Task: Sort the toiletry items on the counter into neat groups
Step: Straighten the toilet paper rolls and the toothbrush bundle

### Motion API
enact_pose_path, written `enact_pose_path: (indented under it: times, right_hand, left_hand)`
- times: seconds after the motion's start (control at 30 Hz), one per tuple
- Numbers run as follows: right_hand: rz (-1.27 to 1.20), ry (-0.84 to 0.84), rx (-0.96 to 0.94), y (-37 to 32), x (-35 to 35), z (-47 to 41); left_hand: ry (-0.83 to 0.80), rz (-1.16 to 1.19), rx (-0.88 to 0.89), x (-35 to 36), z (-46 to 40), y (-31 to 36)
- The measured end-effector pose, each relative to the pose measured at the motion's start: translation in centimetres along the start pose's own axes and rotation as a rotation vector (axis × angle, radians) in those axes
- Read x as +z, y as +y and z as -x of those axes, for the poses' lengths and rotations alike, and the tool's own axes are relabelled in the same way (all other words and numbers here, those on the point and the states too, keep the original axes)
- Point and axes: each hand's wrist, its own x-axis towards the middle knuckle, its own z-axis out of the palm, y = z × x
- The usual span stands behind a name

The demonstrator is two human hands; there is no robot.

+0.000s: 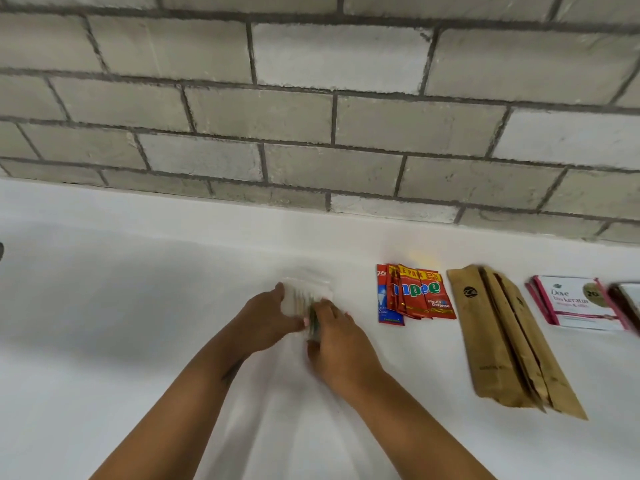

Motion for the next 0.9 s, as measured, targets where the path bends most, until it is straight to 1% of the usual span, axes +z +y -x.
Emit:
enact_pose_path:
  times: [0.03,0.1,0.2,0.33,0.43,0.7,0.9]
  right_hand:
    - [0.013,-0.002,0.011,0.2,-0.1,0.2]
    - [0.044,-0.01,0.031,0.4,-0.5,0.3]
    - [0.113,-0.062,-0.002,0.2,-1.3,0.1]
    - [0.209,-0.103,-0.069,-0.2,-1.7,-0.5]
    - [0.214,-0.089,-0.073,-0.1,-1.8,-1.2]
    - [0.221,-0.099,-0.059,1.6,-3.1,-4.0]
    - [0.207,-0.09,-0.023,2.3,-3.4,-5.4]
  left_hand:
    - [-0.029,-0.007,0.014,0.1,0.1,0.0]
    - [-0.046,-0.095,0.041,0.2,-0.1,0.1]
    - [-0.012,-0.234,0.068,0.2,-0.3,0.5]
    - [0.026,-0.416,0.202,0.5,-0.7,0.0]
    - [0.08,-0.435,0.265,0.7,-1.6,-0.2]
    - [0.126,-0.458,0.32,0.6,-5.0,1.1]
    - [0.095,-0.449,0.296,0.4,-6.2,1.7]
